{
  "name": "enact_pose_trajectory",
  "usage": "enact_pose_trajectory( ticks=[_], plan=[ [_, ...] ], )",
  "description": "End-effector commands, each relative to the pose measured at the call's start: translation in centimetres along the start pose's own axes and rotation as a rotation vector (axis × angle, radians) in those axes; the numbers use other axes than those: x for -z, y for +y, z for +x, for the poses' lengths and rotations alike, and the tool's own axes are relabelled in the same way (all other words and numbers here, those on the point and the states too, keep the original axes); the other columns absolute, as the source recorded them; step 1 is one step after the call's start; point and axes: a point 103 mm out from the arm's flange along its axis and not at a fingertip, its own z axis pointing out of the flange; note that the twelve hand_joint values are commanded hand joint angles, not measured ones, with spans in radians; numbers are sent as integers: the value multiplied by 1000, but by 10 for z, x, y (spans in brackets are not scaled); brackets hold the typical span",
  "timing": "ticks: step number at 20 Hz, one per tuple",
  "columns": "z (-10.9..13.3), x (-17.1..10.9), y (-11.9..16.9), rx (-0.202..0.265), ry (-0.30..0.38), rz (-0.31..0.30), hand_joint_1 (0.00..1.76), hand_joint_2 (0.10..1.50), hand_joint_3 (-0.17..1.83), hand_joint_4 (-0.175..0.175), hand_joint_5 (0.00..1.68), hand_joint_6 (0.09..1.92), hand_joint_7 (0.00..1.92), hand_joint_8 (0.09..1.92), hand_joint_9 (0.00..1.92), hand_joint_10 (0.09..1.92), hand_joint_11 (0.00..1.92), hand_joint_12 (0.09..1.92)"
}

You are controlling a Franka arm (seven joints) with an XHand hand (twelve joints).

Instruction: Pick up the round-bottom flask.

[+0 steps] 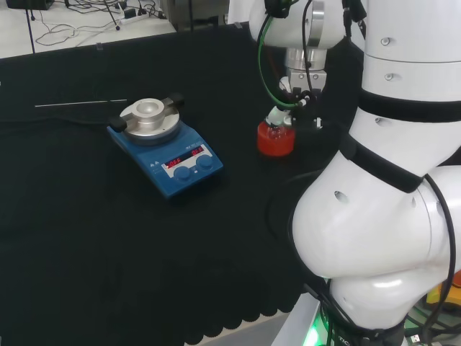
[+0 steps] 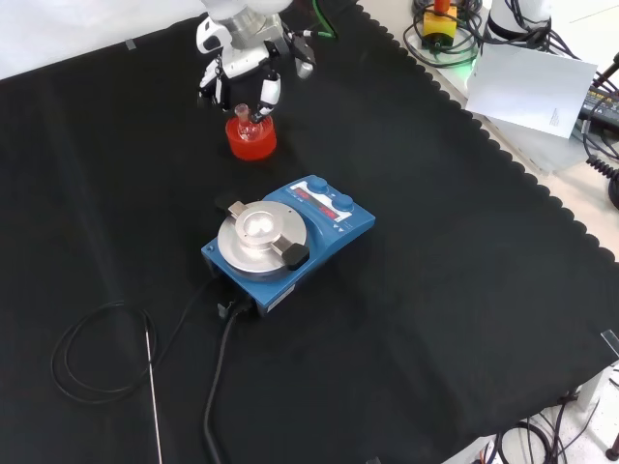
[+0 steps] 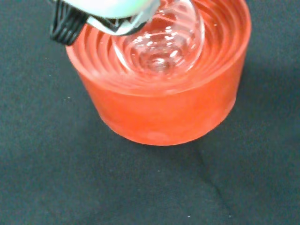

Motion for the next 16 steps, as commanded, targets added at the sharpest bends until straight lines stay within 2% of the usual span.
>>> enact_pose_trajectory(
  ticks=[1, 5, 9, 10, 12, 16],
  plan=[
    [-9, 7, -2, 2, -19, -73, 1084, 802, 484, 93, 1122, 827, 335, 703, 610, 647, 459, 1328],
    [-6, 18, -7, -4, -14, -81, 1116, 696, 691, 74, 1158, 891, 404, 688, 696, 595, 543, 1286],
    [-3, 38, -17, -7, -1, -84, 1120, 675, 731, 67, 1161, 906, 413, 688, 710, 589, 558, 1283],
    [11, 32, -18, -7, -10, -86, 1121, 669, 742, 65, 1162, 910, 414, 689, 712, 588, 560, 1282],
    [16, 36, -21, -5, 2, -100, 1122, 664, 752, 63, 1162, 913, 414, 689, 714, 586, 562, 1281],
    [14, 73, -39, 9, 14, -119, 1122, 663, 757, 61, 1161, 916, 415, 690, 716, 586, 564, 1281]
  ],
)
